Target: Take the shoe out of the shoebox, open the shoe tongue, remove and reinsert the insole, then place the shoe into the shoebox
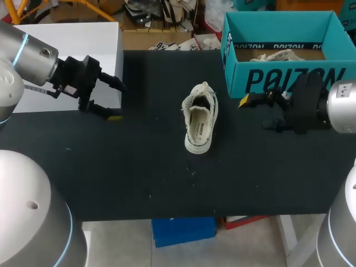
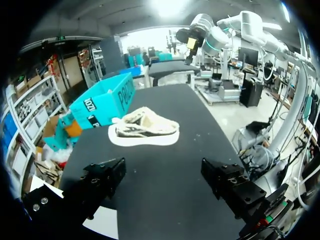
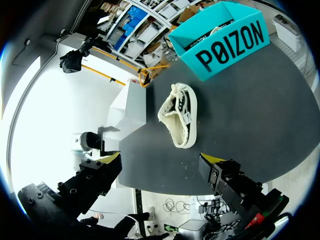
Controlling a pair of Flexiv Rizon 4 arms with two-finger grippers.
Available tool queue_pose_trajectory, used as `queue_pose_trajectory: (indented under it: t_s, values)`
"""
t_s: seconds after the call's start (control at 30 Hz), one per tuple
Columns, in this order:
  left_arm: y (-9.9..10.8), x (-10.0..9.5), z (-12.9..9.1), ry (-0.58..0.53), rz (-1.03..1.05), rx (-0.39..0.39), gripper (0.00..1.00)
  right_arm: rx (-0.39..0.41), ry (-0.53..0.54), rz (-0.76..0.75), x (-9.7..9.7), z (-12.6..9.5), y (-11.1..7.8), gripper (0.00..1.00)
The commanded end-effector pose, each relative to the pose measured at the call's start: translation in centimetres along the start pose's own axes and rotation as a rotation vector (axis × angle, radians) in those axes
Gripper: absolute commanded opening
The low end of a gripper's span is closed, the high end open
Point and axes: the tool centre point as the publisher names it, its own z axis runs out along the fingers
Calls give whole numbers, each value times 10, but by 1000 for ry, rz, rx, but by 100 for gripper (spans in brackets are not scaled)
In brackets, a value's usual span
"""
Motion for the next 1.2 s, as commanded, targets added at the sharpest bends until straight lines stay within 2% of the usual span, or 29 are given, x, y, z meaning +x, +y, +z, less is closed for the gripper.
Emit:
queue_pose_trajectory:
  t_s: [0.03, 0.43, 0.53, 0.63, 0.7, 0.73, 0.8, 0.87, 1.07, 1.2]
  values:
    - [-1, 1, 0, 0, -1, -5, 100, 0, -1, 0, 0, -1, 0, 100]
    - [-1, 1, 0, 0, -1, -5, 100, 0, -1, 0, 0, -1, 0, 100]
    - [-1, 1, 0, 0, -1, -5, 100, 69, -117, -90, -1, -1, 8, 100]
    - [-1, 1, 0, 0, -1, -5, 100, 71, -152, -137, 1, 2, 21, 100]
    - [-1, 1, 0, 0, -1, -5, 100, 109, -218, -192, 1, 5, 30, 100]
    - [-1, 1, 0, 0, -1, -5, 100, 123, -251, -199, 1, 7, 33, 100]
    - [-1, 1, 0, 0, -1, -5, 100, 95, -268, -177, 3, 8, 42, 100]
    - [-1, 1, 0, 0, -1, -5, 100, 119, -333, -191, 4, 13, 50, 100]
    - [-1, 1, 0, 0, -1, -5, 100, 193, -640, -286, 12, 40, 73, 100]
    - [-1, 1, 0, 0, -1, -5, 100, 193, -640, -286, 12, 40, 73, 100]
